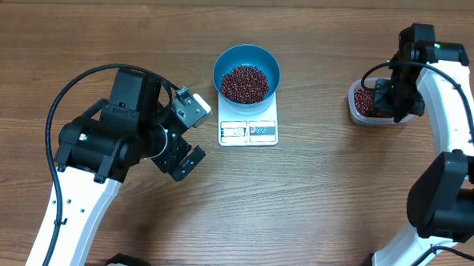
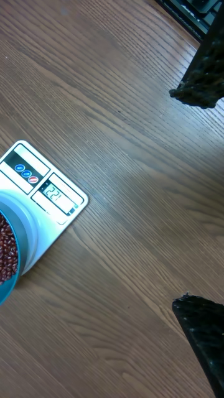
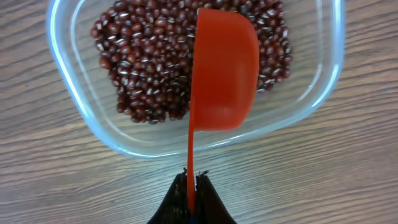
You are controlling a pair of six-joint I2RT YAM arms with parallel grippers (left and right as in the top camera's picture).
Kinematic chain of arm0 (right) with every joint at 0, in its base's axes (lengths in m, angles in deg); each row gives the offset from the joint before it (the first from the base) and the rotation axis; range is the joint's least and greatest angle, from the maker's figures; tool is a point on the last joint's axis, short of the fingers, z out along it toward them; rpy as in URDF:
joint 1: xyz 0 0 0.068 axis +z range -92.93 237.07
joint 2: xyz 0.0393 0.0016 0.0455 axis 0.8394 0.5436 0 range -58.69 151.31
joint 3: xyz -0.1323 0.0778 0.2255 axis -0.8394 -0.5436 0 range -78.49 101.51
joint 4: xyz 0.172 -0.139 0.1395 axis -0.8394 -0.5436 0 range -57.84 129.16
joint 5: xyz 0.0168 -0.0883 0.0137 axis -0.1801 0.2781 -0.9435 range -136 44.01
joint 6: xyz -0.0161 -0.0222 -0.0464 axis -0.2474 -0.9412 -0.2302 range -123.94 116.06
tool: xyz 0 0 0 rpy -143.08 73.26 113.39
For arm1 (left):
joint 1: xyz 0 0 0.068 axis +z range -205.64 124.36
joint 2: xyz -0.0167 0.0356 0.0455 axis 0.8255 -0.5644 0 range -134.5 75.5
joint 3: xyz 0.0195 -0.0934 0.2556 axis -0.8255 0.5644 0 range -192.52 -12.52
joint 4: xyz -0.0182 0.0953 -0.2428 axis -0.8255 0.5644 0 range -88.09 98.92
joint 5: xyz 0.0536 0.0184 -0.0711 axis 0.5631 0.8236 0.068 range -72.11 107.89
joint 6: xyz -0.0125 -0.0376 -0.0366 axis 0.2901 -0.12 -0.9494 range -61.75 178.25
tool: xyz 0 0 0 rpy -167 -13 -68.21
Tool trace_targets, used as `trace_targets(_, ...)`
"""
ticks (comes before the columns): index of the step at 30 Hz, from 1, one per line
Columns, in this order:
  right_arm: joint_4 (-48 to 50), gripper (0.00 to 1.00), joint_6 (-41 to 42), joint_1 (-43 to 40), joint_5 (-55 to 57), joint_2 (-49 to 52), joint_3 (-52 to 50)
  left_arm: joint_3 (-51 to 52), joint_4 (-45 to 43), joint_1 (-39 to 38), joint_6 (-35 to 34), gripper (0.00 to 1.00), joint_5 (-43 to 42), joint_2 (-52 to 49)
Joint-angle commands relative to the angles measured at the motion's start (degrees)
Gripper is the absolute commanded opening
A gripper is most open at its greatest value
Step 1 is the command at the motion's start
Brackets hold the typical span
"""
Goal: Scoop item into bowl and weigh 150g on scale
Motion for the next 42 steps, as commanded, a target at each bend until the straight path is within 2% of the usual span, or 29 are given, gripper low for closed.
trace_targets(1,0.28,0.04,0.35,-0.09,-3.23,0.24,1.14,-0.02,-0.15,0.24,-0.59,1.00,-1.11,-0.37)
trace_targets(42,-3.21,0.04,1.79,-0.07,-5.11,0.24,1.14,-0.02,-0.15,0.24,-0.59,1.00,-1.11,-0.37)
